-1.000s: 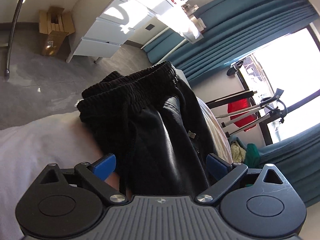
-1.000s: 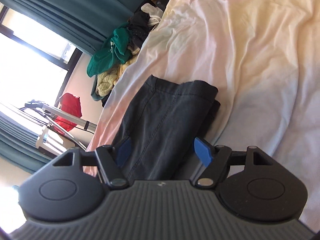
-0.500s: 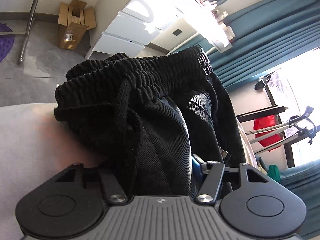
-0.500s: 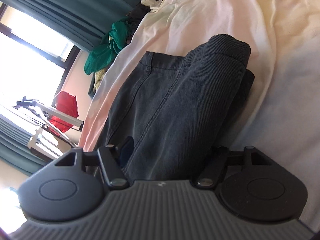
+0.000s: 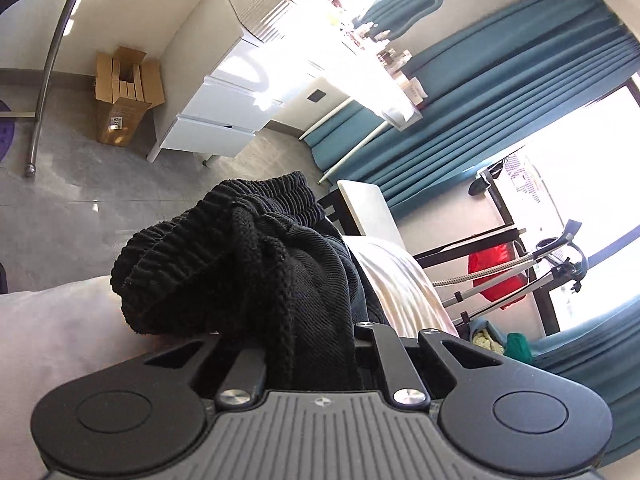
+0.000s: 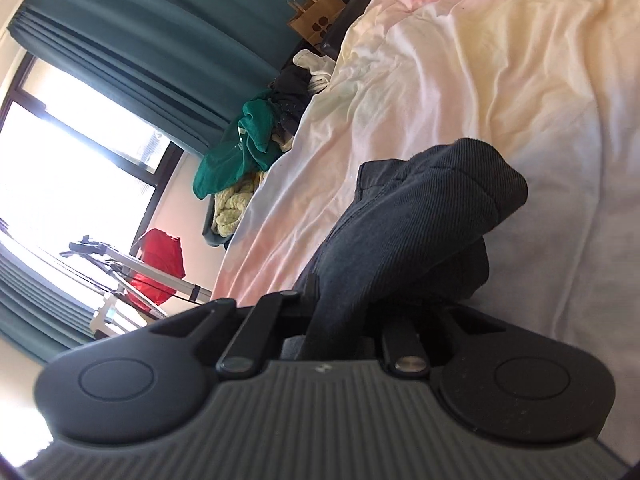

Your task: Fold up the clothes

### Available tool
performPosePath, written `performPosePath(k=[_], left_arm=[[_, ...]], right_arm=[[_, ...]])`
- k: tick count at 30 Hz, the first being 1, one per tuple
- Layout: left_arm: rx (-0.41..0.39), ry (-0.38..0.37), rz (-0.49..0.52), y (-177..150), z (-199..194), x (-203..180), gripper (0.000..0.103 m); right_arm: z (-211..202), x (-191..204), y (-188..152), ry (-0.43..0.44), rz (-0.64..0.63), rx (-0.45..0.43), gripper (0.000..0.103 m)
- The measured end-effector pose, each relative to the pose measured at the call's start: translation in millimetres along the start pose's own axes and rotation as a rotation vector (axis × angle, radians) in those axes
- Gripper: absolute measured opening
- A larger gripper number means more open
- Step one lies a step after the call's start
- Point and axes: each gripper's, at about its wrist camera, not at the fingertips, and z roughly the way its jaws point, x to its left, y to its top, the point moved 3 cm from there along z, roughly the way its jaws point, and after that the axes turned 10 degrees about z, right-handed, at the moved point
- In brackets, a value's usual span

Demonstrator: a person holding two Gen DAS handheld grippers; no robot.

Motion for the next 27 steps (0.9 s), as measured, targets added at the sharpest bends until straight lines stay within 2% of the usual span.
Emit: performPosePath(k=[6, 11, 14, 16, 18, 20, 24, 26, 27], left_arm=[[0.057, -0.004, 0.035, 2.3, -80.0, 33.5, 0.010], [0.113, -0.004, 0.063, -3.0, -126.9, 63.3, 0.010], [0.140, -0.020, 0.091, -15.3, -134.8, 92.0, 0.012], [0.159, -0.055, 0.014, -26.5, -135.2, 116.5, 0.013], [0.162, -0.067, -0.011, -40.0, -133.6, 135.4, 0.014], [0.154, -0.068, 0.032, -49.8, -131.7, 144.3, 0.016], [0.160, -0.075, 0.103, -59.7, -130.9, 150.3, 0.024], [0.186, -0.081, 0.112, -63.1, -132.1, 150.7, 0.035], [0.193, -0.071, 0.124, -63.7, -134.7, 150.1, 0.053]], right_arm=[[-72.2, -41.6, -6.2, -0.009, 0.119, 0.023, 0.012], [-116.1, -65.1, -6.1, -0.008, 0.188, 0.037, 0.012], [-126.4, -79.8, -3.6, -0.017, 0.217, 0.063, 0.012], [-124.0, -95.2, -3.4, -0.032, 0.252, 0.089, 0.012], [-118.4, -113.0, -4.3, -0.069, 0.297, 0.116, 0.012], [-113.9, -125.5, -5.0, -0.091, 0.326, 0.139, 0.012], [-111.1, -138.1, -6.2, -0.079, 0.375, 0.168, 0.013], [-111.6, -141.2, -6.4, -0.059, 0.398, 0.175, 0.013], [-111.6, -143.6, -6.2, -0.050, 0.412, 0.180, 0.013]])
